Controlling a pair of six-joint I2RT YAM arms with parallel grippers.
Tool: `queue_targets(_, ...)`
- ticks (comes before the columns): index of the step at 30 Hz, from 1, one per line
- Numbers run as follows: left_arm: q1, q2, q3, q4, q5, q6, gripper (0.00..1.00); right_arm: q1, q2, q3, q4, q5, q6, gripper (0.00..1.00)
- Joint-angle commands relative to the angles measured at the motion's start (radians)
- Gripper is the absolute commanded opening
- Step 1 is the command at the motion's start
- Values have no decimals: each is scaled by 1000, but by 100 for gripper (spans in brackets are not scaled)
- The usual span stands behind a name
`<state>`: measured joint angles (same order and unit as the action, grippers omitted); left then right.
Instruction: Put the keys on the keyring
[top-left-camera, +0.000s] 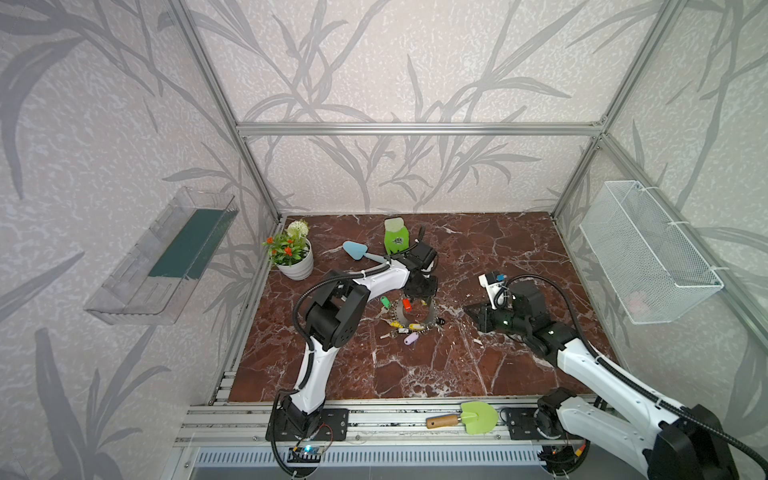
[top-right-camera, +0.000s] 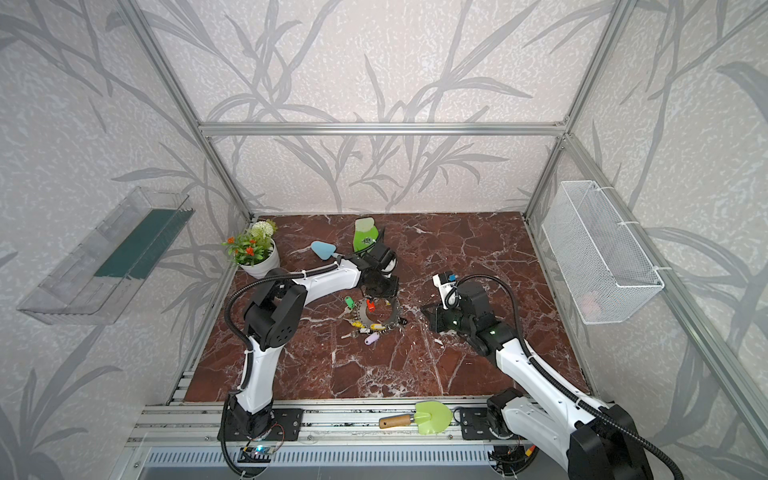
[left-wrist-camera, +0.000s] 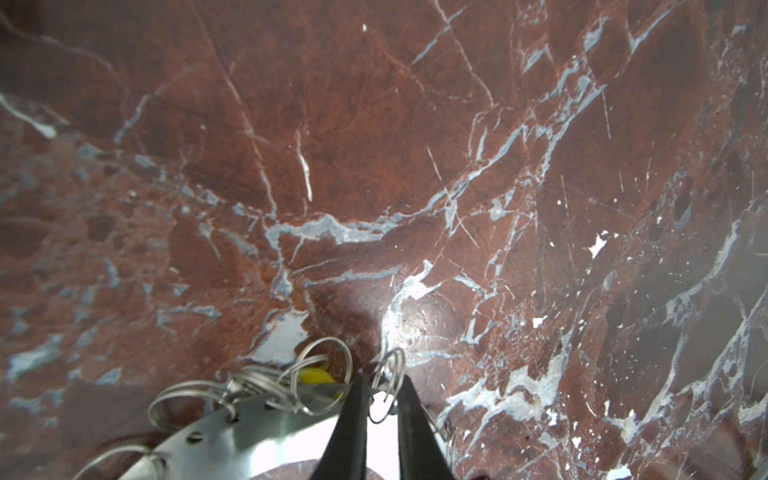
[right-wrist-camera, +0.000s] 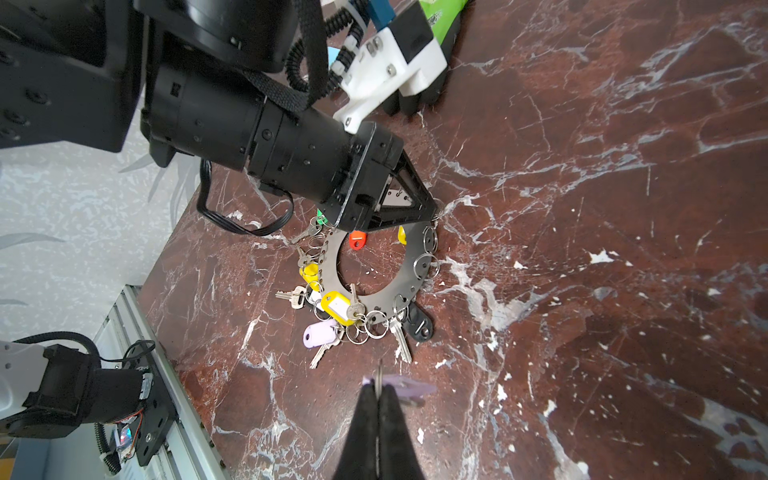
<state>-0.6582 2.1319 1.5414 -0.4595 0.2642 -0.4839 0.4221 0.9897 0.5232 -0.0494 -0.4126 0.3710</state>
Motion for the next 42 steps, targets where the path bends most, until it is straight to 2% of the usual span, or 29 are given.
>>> queue_targets(1, -1, -24, -14, -11, -4, -5, 13, -6, 3, -4, 23, -14, 3, 0)
queue_targets(5, -4, -30, -14, -30, -24, -1, 11, -5, 7, -6, 26, -14, 3, 0)
queue_targets(14, -9, -77, -64, 10, -5, 1, 23, -5, 5, -5, 24, -21, 3, 0)
queue_targets(42, -11, -39, -50, 45, 30, -6, 6, -5, 5, -6, 22, -25, 1, 0)
